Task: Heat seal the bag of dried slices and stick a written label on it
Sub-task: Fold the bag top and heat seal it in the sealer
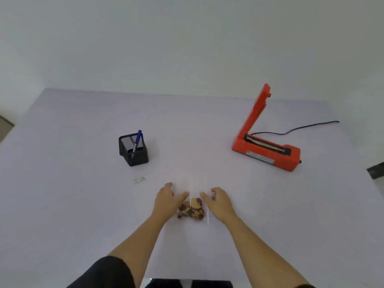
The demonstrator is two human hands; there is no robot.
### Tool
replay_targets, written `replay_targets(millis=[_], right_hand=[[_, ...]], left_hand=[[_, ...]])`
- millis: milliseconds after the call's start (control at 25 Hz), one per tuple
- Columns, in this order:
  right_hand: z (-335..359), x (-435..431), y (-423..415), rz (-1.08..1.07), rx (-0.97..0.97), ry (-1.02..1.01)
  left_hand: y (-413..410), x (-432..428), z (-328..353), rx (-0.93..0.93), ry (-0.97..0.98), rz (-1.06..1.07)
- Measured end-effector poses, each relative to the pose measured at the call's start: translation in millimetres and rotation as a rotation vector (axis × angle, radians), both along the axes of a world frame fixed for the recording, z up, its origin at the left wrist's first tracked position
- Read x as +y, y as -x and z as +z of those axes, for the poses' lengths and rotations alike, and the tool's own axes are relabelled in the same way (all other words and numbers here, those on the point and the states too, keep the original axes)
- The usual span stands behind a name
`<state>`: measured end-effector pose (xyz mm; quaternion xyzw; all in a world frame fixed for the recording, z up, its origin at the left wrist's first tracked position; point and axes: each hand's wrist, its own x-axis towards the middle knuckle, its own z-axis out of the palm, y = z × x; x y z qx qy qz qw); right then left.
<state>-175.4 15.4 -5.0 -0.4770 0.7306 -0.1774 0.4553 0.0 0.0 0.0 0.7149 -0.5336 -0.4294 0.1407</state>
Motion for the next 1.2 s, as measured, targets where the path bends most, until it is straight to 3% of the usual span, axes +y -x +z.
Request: replay_targets(millis=[360, 600, 920, 1120, 1200], right_hand=[[-17.8, -15.9, -11.2, -0.217, -0.140, 0.036], [-24.1, -13.9, -7.0, -0.213, -0.281, 0.029], [-28.0, -4.3, -1.0, -0.159, -0.428, 0.029], [-28.9, 1.5, -10.1, -0.196, -0.737, -0.019], [-29.8, 0.3, -10.9, -0.198, -0.756, -0.040]], left_hand=[[11.8, -6.2, -29.3, 0.142, 0.049, 0.218], [5.7, -5.6, -30.4, 0.169, 0.073, 0.175], [-20.7, -3.5, -24.4, 0.372, -0.040, 0.027], [-18.5, 0.0, -21.0, 0.547, -0.061, 0.075], [-18.0, 1.5, -20.8, 0.590, -0.073, 0.114]])
